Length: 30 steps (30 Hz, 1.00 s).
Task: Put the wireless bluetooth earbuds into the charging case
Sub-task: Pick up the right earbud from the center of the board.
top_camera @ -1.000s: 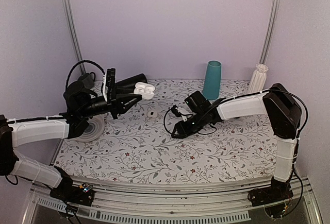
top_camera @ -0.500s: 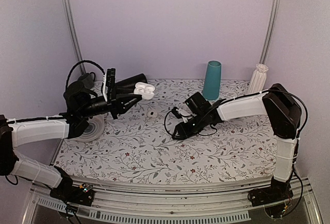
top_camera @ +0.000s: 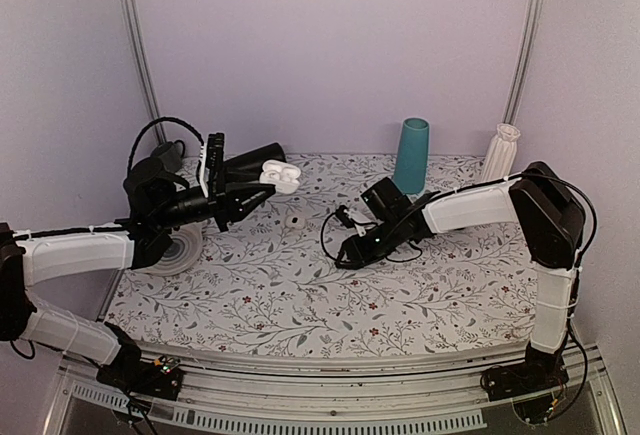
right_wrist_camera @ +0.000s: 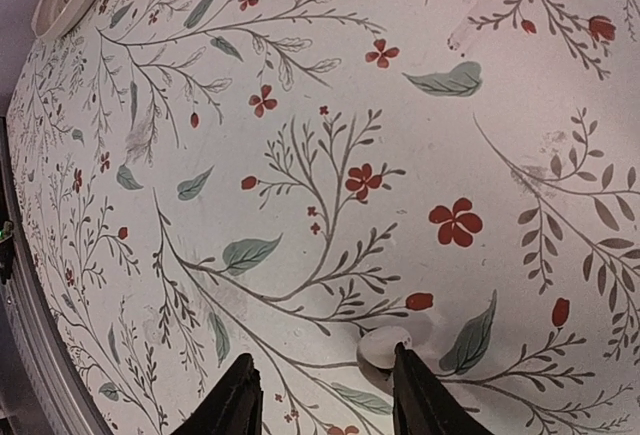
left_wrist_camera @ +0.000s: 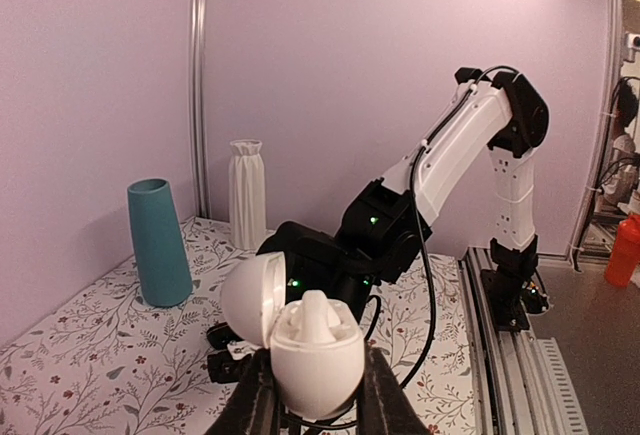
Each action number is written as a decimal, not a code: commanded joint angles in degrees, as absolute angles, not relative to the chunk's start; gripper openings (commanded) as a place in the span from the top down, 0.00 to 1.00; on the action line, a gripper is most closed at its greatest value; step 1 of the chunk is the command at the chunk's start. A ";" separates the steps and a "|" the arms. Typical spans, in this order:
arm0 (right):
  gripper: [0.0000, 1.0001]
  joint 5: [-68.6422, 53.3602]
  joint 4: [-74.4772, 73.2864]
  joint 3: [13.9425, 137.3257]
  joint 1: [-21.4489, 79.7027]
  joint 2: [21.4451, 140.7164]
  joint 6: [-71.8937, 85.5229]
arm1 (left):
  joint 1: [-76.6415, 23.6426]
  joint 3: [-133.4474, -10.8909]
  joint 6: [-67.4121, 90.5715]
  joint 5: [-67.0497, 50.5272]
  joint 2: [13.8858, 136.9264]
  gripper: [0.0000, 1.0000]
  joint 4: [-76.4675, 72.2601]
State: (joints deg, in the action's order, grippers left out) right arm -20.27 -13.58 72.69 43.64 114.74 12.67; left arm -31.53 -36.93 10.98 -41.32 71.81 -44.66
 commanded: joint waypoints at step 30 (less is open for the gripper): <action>0.55 -23.07 -12.84 71.63 43.85 113.02 11.49 | -30.94 -38.33 10.98 -41.74 72.51 1.00 -44.34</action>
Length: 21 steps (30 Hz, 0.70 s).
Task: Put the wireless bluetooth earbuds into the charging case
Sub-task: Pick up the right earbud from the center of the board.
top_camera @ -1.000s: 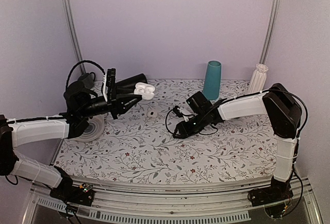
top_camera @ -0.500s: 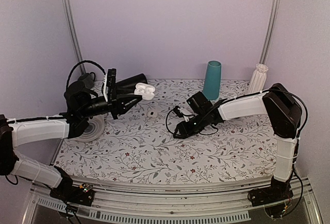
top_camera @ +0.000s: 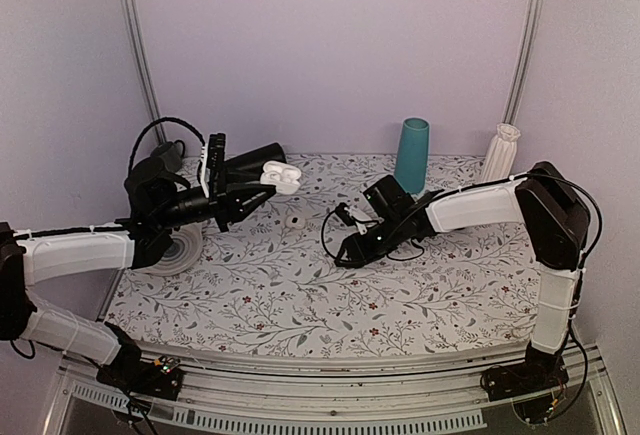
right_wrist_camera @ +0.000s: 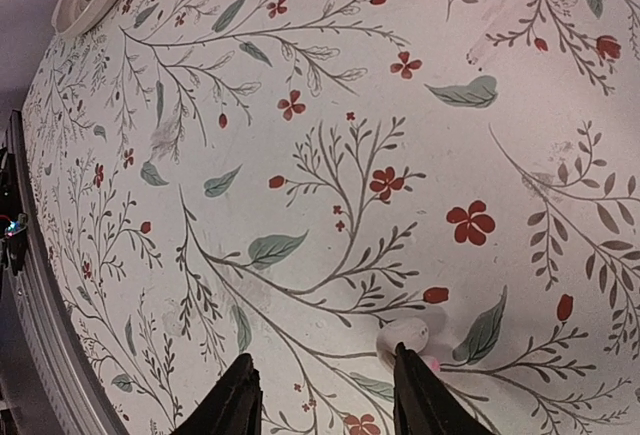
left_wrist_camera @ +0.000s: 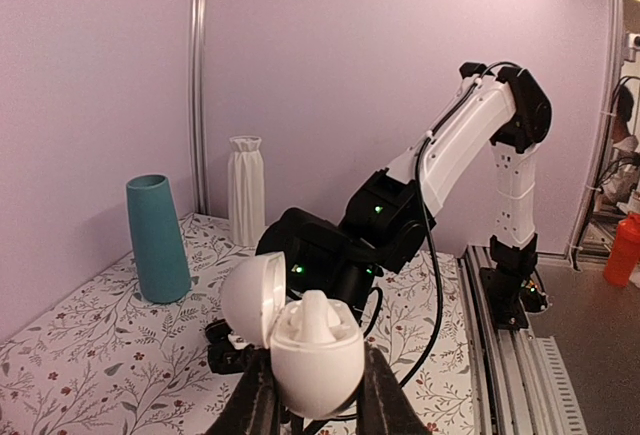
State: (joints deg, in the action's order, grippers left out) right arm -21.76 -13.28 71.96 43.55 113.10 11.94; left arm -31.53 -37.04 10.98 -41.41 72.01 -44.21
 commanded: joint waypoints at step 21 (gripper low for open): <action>0.55 -24.17 -12.66 72.00 43.80 114.99 11.73 | -30.91 -38.23 10.63 -41.40 72.42 1.00 -43.95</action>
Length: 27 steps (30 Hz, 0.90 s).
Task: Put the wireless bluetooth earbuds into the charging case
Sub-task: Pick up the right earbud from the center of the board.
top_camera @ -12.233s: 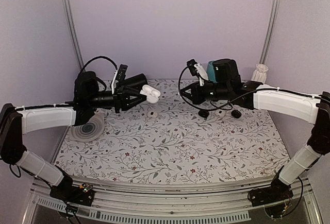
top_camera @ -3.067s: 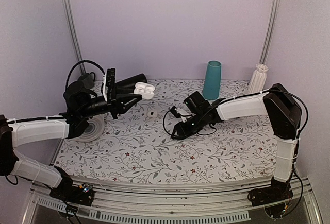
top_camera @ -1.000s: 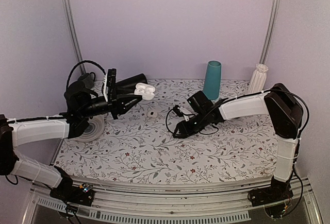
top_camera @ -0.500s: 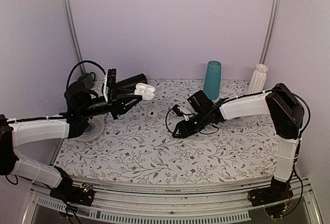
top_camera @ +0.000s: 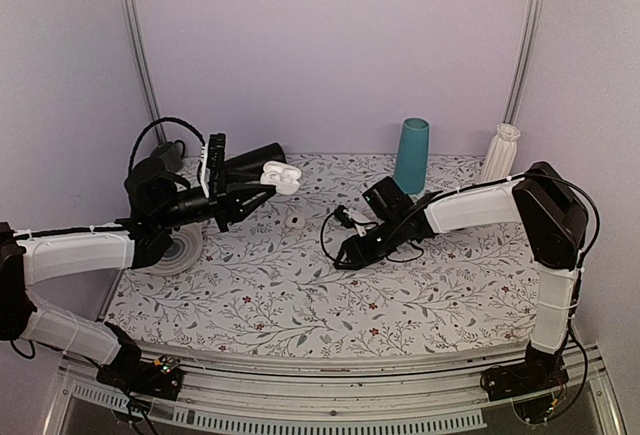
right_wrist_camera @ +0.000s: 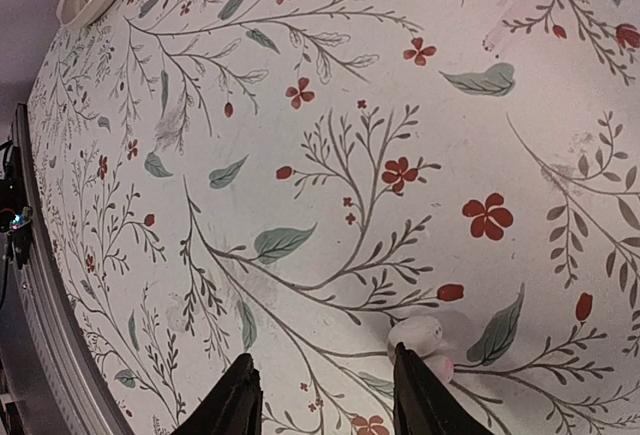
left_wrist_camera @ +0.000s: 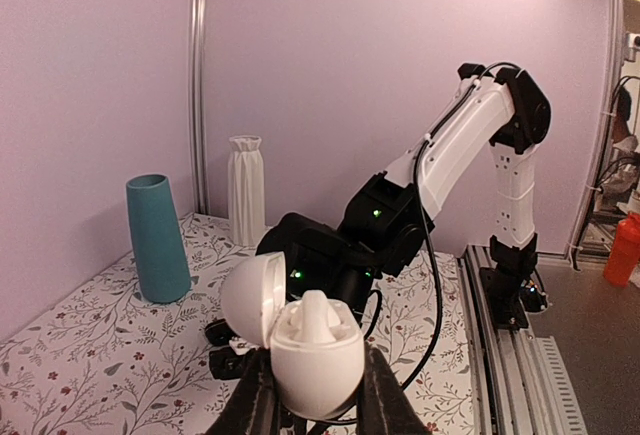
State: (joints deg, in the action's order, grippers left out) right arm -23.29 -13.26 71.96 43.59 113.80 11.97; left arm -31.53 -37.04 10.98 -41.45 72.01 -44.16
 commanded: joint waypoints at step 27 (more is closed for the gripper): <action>0.55 -22.20 -12.34 71.91 42.99 115.88 12.14 | -30.87 -38.82 10.37 -41.61 73.05 1.00 -43.77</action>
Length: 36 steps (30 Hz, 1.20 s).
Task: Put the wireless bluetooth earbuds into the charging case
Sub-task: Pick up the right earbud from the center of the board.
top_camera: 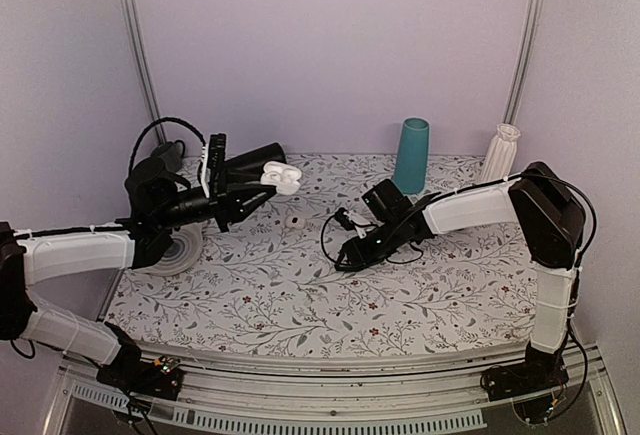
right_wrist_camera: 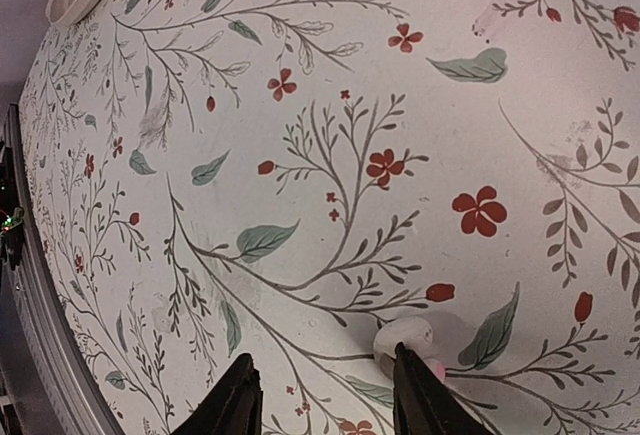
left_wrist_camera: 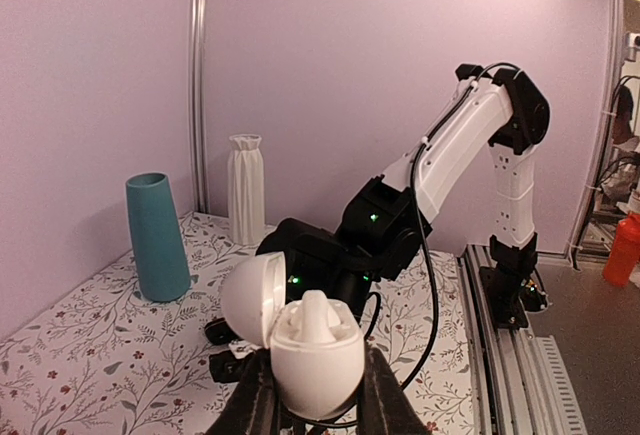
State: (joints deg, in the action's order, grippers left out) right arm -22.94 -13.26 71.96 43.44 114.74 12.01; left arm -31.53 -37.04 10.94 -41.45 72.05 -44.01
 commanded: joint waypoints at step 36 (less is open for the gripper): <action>0.63 -17.01 -11.47 71.19 42.56 116.80 11.95 | -30.83 -39.11 10.13 -41.57 72.67 1.00 -42.98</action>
